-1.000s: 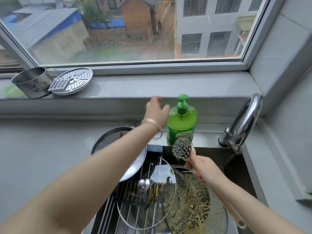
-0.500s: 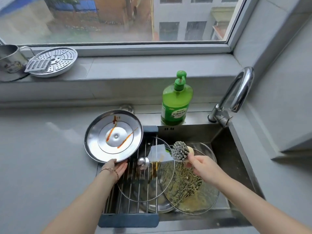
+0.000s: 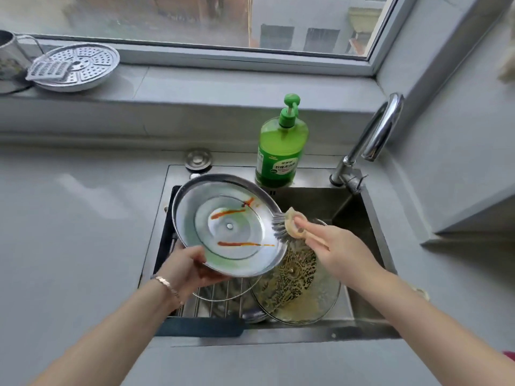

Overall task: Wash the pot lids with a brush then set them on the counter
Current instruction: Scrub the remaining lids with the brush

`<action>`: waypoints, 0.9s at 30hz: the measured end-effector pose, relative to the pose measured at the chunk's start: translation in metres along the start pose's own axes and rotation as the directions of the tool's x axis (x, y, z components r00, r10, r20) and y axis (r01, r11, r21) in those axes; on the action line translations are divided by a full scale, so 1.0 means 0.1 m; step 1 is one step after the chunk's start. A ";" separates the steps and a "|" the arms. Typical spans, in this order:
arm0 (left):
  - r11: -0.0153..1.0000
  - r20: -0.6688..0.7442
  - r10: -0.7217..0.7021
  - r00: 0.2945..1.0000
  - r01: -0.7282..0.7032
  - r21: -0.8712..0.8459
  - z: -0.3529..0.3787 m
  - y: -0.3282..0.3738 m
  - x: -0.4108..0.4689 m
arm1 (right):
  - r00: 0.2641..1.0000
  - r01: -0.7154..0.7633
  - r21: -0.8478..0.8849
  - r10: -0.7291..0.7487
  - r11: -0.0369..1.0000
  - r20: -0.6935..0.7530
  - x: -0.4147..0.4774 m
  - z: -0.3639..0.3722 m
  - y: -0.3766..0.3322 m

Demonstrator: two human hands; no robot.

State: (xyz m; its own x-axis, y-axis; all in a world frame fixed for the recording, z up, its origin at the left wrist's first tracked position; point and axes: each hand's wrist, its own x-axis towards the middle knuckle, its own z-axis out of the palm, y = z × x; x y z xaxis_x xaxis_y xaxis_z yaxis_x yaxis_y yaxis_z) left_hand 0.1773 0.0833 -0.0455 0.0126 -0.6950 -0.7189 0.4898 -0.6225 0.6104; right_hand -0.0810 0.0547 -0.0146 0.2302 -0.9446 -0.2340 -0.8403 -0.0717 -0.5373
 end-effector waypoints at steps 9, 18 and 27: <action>0.983 0.047 0.092 0.995 -0.098 0.153 0.76 -0.45 -0.48 | 0.972 0.180 -0.180 -0.147 0.967 0.183 -0.28 0.11 0.16; 0.970 0.060 0.102 0.993 -0.112 0.214 1.23 -0.62 -0.69 | 0.983 0.150 0.041 -0.153 0.988 0.100 -0.41 -0.07 0.52; 0.943 0.036 0.164 0.986 -0.168 0.289 1.35 -0.60 -0.72 | 0.977 0.183 0.145 -0.197 0.972 0.084 -0.46 -0.09 0.51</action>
State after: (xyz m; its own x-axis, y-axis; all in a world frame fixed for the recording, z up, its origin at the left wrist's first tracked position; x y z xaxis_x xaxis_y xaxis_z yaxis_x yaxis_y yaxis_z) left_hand 0.0295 0.1222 0.0148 0.0612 -0.8004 -0.5963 0.2076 -0.5741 0.7920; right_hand -0.1387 0.0919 -0.0236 0.4310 -0.8820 -0.1906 -0.7040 -0.1965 -0.6825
